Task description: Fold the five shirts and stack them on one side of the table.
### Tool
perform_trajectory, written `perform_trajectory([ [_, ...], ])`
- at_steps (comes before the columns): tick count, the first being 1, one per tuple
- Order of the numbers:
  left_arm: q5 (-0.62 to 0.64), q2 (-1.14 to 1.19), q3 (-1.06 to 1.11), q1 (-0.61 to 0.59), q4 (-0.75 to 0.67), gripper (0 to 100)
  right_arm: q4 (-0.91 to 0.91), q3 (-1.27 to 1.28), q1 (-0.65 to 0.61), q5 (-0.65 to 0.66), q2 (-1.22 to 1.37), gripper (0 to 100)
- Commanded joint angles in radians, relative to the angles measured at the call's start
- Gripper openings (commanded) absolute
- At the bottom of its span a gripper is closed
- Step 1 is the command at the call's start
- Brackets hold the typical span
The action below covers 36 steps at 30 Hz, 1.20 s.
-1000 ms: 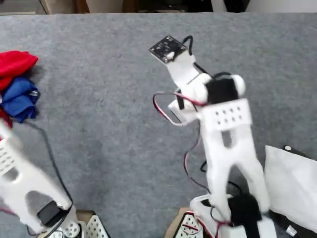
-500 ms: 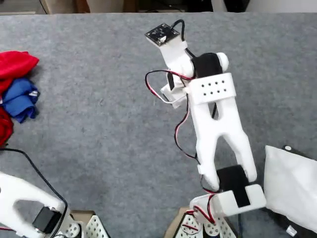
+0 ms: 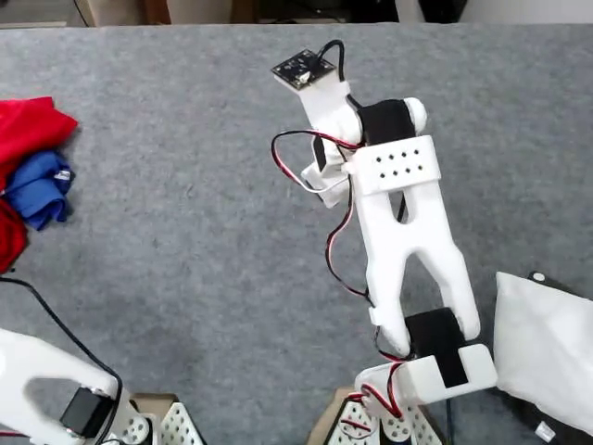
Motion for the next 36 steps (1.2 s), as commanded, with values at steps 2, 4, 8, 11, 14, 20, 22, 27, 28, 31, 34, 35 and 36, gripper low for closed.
perform_trajectory([
  [2,0.031,-0.295,-0.049,0.032,0.014,2,0.020,-0.047,-0.012,-0.002,0.004,3.0],
  [4,0.031,-0.392,-0.049,0.066,0.014,2,0.020,-0.051,-0.012,-0.006,-0.001,3.0],
  [8,0.031,-0.561,-0.018,0.176,0.014,2,0.020,-0.071,-0.008,-0.003,-0.001,3.0],
  [11,0.031,-0.690,0.087,0.302,0.014,2,0.020,-0.071,-0.008,-0.003,-0.001,3.0],
  [14,0.032,-0.846,0.259,0.430,0.014,2,0.028,-0.068,-0.007,-0.003,0.002,3.0],
  [20,0.037,-1.233,0.723,0.786,0.012,2,0.097,-0.068,0.004,-0.002,0.001,3.0],
  [22,0.057,-1.366,0.885,0.933,0.011,2,0.098,-0.068,0.030,-0.002,0.001,2.9],
  [27,0.121,-1.662,1.261,1.238,-0.061,2,0.104,-0.068,0.120,-0.005,-0.001,2.8],
  [28,0.127,-1.715,1.346,1.287,-0.106,2,0.104,-0.068,0.139,-0.006,-0.001,2.7],
  [31,0.130,-1.844,1.608,1.405,-0.233,2,0.104,-0.068,0.180,-0.006,-0.001,2.7],
  [34,0.129,-1.951,1.812,1.501,-0.316,2,0.106,-0.068,0.193,-0.008,-0.001,2.7],
  [35,0.130,-1.986,1.846,1.539,-0.331,2,0.106,-0.068,0.194,-0.008,-0.001,2.7],
  [36,0.130,-2.012,1.872,1.582,-0.347,2,0.106,-0.068,0.193,-0.008,-0.001,2.7],
])
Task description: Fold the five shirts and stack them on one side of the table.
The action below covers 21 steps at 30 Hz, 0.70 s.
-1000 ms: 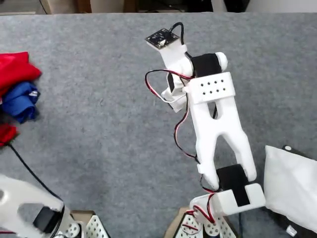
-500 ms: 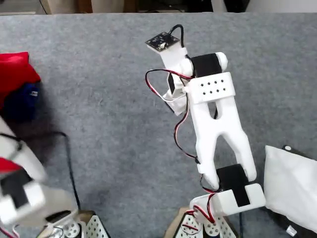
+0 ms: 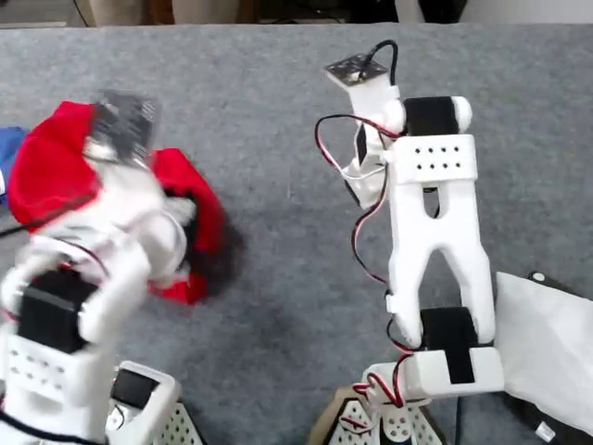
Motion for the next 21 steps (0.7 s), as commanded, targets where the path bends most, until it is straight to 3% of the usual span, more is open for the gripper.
perform_trajectory([
  [1,0.006,-0.113,0.127,0.153,-0.077,2,0.017,-0.067,0.015,-0.008,-0.005,2.7],
  [6,-0.106,-0.156,0.235,0.419,-0.032,2,0.009,-0.094,-0.016,-0.003,-0.004,2.9],
  [9,-0.104,-0.160,0.264,0.445,0.051,5,0.009,-0.139,-0.056,-0.003,0.002,4.1],
  [15,0.037,-0.196,0.199,0.232,0.189,26,0.008,-0.237,-0.222,-0.002,0.067,24.6],
  [19,0.048,-0.265,0.150,0.129,0.193,27,-0.018,-0.366,-0.332,0.000,0.209,30.1],
  [21,0.048,-0.312,0.129,0.020,0.195,27,-0.020,-0.455,-0.395,0.000,0.305,30.2],
])
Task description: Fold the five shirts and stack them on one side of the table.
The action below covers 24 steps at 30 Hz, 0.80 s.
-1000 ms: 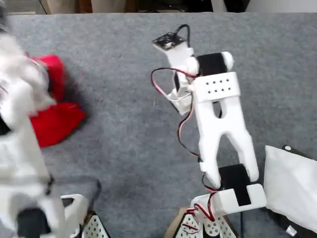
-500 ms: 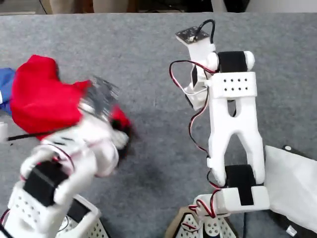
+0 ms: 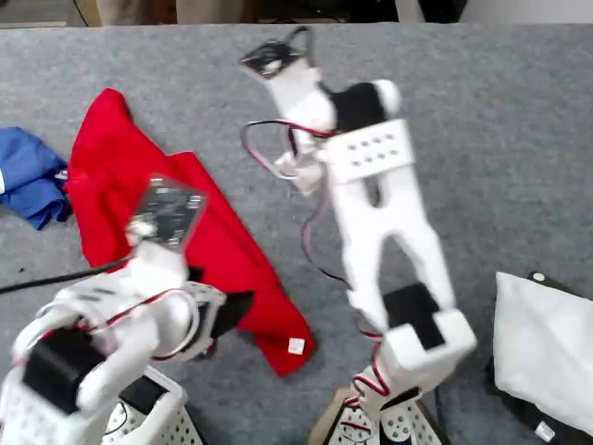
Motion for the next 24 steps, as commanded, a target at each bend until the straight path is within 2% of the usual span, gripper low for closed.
perform_trajectory([
  [1,0.009,-0.079,-0.072,-0.195,0.003,27,-0.012,-0.180,-0.124,0.000,0.147,30.2],
  [5,0.008,-0.196,-0.049,-0.571,-0.040,27,-0.008,-0.371,-0.272,0.000,0.383,30.1],
  [8,0.008,-0.274,0.048,-0.882,-0.144,27,-0.006,-0.529,-0.358,0.000,0.549,30.0],
  [11,0.008,-0.338,0.190,-1.122,-0.278,27,-0.006,-0.671,-0.417,0.000,0.694,30.0],
  [15,0.008,-0.412,0.388,-1.292,-0.423,27,-0.006,-0.783,-0.440,0.000,0.862,29.9],
  [18,0.008,-0.473,0.473,-1.353,-0.474,27,-0.006,-0.822,-0.409,0.000,0.961,29.2],
  [20,0.006,-0.513,0.511,-1.363,-0.477,27,-0.008,-0.832,-0.378,0.000,1.010,23.5],
  [24,-0.041,-0.590,0.586,-1.359,-0.476,27,0.006,-0.877,-0.306,-0.003,1.043,3.1],
])
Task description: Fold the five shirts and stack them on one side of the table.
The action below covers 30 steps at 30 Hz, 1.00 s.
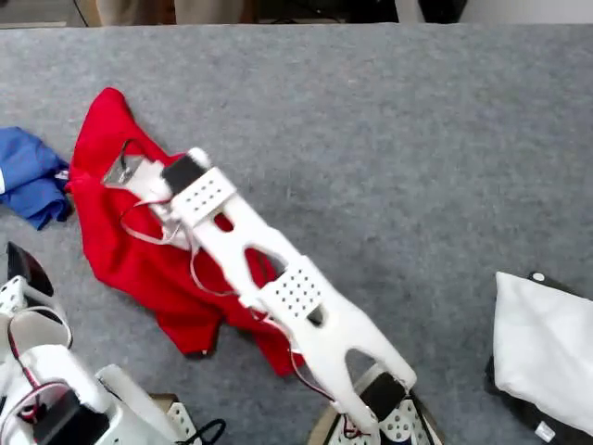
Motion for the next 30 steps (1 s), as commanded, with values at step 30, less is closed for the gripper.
perform_trajectory([
  [30,-0.018,-0.065,0.290,0.278,-0.157,25,0.031,0.151,0.908,0.281,-0.295,12.7],
])
